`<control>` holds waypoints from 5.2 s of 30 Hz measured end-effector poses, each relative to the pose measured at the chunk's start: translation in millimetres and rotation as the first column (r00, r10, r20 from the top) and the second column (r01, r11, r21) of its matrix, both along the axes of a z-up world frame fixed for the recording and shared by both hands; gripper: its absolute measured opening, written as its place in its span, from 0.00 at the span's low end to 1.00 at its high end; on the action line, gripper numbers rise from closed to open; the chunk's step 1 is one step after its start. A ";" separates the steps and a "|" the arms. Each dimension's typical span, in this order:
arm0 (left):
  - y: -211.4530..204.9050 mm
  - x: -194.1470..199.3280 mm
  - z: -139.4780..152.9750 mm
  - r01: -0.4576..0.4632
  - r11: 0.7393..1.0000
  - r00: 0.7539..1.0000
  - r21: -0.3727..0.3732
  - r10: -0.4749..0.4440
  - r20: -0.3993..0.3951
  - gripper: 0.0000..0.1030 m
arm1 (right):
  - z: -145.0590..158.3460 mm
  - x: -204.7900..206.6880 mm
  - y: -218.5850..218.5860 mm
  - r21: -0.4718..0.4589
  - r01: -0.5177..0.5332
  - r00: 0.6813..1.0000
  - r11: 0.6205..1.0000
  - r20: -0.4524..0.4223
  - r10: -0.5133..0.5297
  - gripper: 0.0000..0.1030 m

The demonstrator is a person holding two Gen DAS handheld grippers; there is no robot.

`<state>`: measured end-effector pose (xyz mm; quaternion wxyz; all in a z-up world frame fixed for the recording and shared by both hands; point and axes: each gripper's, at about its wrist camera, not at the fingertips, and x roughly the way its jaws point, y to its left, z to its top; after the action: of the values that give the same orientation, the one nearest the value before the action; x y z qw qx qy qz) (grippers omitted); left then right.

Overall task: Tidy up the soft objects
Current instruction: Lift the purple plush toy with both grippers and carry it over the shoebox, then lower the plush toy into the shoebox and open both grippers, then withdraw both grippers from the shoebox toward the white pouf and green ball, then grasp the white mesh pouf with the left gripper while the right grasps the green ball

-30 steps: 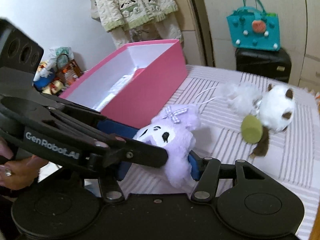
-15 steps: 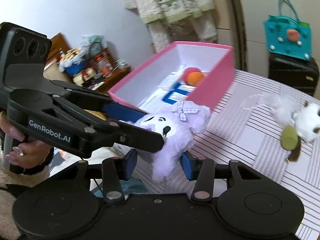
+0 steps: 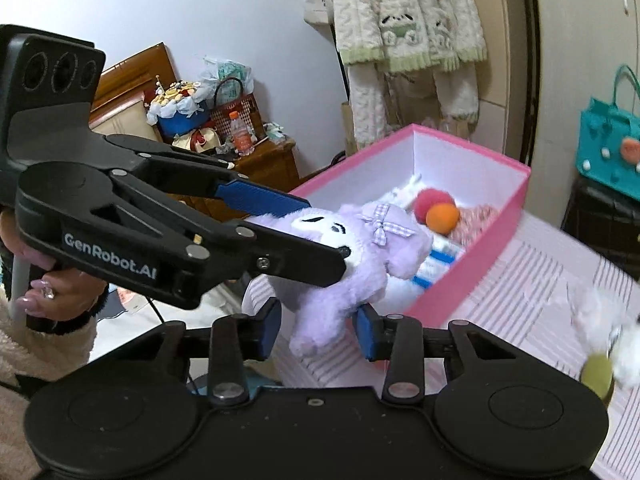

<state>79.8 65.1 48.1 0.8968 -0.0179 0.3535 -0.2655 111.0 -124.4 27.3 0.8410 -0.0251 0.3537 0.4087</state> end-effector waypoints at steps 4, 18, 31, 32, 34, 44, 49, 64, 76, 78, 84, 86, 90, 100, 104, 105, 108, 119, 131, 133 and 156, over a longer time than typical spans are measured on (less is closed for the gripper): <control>9.4 13.9 1.1 -0.035 0.999 0.998 -0.005 0.035 0.053 0.54 | 6.2 16.9 12.9 -0.024 0.014 0.998 1.000 0.067 -0.013 0.44; 44.9 126.6 -16.3 -0.156 0.988 0.988 0.002 0.156 0.020 0.54 | -14.0 122.9 80.5 -0.165 -0.018 0.986 0.986 0.159 0.045 0.43; 44.5 206.7 -58.2 -0.167 0.969 0.979 0.179 0.185 -0.088 0.53 | -59.9 186.7 110.6 -0.303 -0.104 0.980 0.947 0.130 0.149 0.43; 40.2 207.1 -60.1 -0.167 0.961 0.981 0.219 0.184 -0.061 0.53 | -60.0 188.6 107.9 -0.307 -0.087 0.981 0.948 0.139 0.135 0.44; 34.4 206.8 -63.5 -0.171 0.947 0.982 0.271 0.185 -0.027 0.53 | -58.2 191.2 100.5 -0.291 -0.078 0.985 0.953 0.125 0.119 0.44; 34.9 191.0 -55.6 -0.204 0.923 0.979 0.325 0.198 0.050 0.54 | -42.9 161.2 64.5 -0.216 -0.042 0.993 0.976 0.101 0.065 0.45; 34.9 181.0 -47.8 -0.170 0.930 0.984 0.325 0.177 0.009 0.55 | -32.9 146.9 48.6 -0.184 -0.012 0.997 0.983 0.077 0.027 0.46; 15.6 105.9 -6.1 -0.118 0.928 0.993 0.352 0.109 0.047 0.57 | 7.2 76.9 0.6 -0.095 0.049 0.991 0.994 0.132 -0.036 0.51; -6.9 36.0 30.0 -0.035 0.927 0.998 0.374 0.013 0.061 0.57 | 36.3 8.8 -35.3 -0.049 0.048 0.992 0.998 0.121 -0.041 0.56; -11.1 27.3 33.3 -0.008 0.928 0.999 0.372 -0.007 0.039 0.57 | 37.9 -2.5 -39.6 -0.042 0.042 0.992 0.998 0.123 -0.036 0.57; -23.3 6.2 30.8 0.042 0.926 0.999 0.374 -0.051 0.014 0.58 | 30.6 -26.8 -49.0 -0.037 0.024 0.994 0.999 0.112 -0.020 0.62; -28.1 1.5 27.0 0.059 0.923 0.998 0.381 -0.065 0.004 0.59 | 24.7 -33.7 -53.6 -0.044 0.037 0.993 0.998 0.114 -0.032 0.62; -41.6 -8.4 18.0 0.100 0.915 0.995 0.390 -0.103 -0.014 0.61 | 9.4 -46.5 -66.1 -0.054 0.072 0.991 0.996 0.114 -0.066 0.64; -81.1 -8.0 -19.2 0.252 0.914 0.967 0.318 -0.229 -0.109 0.63 | -26.5 -54.0 -106.6 -0.074 0.166 0.985 0.983 0.063 -0.162 0.68; -97.0 -1.9 -31.6 0.275 0.920 0.960 0.280 -0.249 -0.127 0.62 | -39.6 -53.1 -127.0 -0.055 0.232 0.971 0.971 0.070 -0.228 0.69; -100.2 1.4 -33.7 0.271 0.929 0.961 0.251 -0.245 -0.130 0.62 | -42.0 -54.1 -131.8 -0.043 0.250 0.966 0.967 0.075 -0.247 0.69; -108.9 10.5 -33.0 0.291 0.934 0.954 0.206 -0.267 -0.136 0.62 | -45.7 -60.0 -145.1 -0.005 0.285 0.954 0.958 0.098 -0.283 0.69; -164.1 47.3 -49.6 0.201 0.963 0.979 0.181 -0.205 0.000 0.62 | -87.5 -29.6 -166.6 0.068 0.445 0.867 0.893 0.219 -0.448 0.75; -199.3 96.2 -93.9 0.074 0.989 0.992 0.125 -0.086 0.091 0.62 | -142.3 24.2 -158.1 -0.026 0.523 0.818 0.852 0.296 -0.493 0.67; -207.1 101.2 -100.8 0.066 0.990 0.991 0.124 -0.080 0.108 0.62 | -148.2 30.6 -158.2 -0.022 0.532 0.819 0.847 0.268 -0.508 0.67; -262.2 179.7 -157.7 -0.044 0.975 0.998 0.218 0.033 0.051 0.59 | -171.9 65.5 -168.9 -0.006 0.533 0.832 0.846 0.181 -0.524 0.40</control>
<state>259.5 -197.1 -109.7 0.9064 0.0804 0.3587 -0.2080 176.6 -293.3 -144.6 0.9474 0.0148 0.2839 0.1468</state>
